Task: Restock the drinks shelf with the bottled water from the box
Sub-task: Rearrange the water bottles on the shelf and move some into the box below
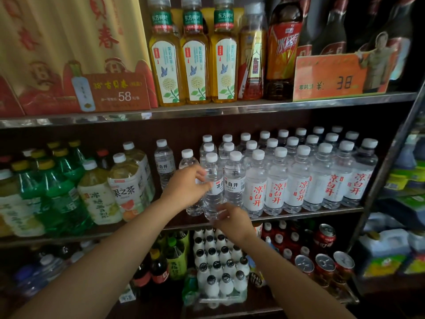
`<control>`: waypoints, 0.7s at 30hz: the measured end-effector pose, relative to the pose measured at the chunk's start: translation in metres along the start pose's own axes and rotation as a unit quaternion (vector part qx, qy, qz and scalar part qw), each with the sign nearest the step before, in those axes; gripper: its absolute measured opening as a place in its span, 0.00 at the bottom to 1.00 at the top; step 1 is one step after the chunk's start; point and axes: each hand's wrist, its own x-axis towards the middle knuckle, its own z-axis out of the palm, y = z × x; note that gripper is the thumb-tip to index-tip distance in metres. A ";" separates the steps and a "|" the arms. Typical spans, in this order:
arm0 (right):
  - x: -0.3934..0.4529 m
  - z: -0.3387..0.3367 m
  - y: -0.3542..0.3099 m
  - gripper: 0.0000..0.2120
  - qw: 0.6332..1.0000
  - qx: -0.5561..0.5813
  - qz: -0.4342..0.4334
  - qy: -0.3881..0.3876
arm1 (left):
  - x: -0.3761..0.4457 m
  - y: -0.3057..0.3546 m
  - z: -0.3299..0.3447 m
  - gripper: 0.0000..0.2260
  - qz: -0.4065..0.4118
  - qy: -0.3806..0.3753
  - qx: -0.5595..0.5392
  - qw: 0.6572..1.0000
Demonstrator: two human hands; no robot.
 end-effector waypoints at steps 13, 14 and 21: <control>-0.093 -0.011 0.022 0.23 0.995 -0.069 -0.037 -0.064 | -0.139 -0.039 0.033 0.30 -0.117 -0.171 -0.040 0.978; -0.101 -0.007 0.026 0.23 0.994 -0.076 -0.034 -0.076 | -0.151 -0.044 0.038 0.31 -0.115 -0.183 -0.009 0.976; -0.147 0.043 0.078 0.27 0.984 -0.108 0.006 -0.144 | -0.217 -0.096 0.086 0.36 -0.156 -0.256 0.016 0.954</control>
